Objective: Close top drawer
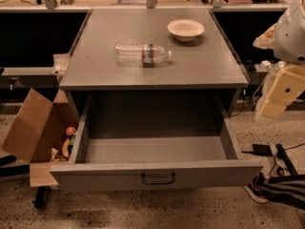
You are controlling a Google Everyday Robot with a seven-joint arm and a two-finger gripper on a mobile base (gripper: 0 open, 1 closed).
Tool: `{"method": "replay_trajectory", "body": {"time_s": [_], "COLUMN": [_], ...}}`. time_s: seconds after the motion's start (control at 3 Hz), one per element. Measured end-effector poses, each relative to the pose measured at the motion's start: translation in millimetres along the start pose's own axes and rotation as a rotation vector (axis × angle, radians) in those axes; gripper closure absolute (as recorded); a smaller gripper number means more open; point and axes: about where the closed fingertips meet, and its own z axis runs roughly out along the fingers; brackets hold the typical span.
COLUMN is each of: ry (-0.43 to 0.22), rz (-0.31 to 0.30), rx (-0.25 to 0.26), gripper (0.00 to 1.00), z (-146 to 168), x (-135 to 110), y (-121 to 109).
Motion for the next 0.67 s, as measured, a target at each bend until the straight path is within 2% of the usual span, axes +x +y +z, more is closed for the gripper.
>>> {"method": "replay_trajectory", "body": {"time_s": [0.67], "ry": [0.009], "rz": [-0.012], "rx": [0.005], "gripper": [0.00], "z": [5.6], "x": [-2.3], "y": [2.5]}}
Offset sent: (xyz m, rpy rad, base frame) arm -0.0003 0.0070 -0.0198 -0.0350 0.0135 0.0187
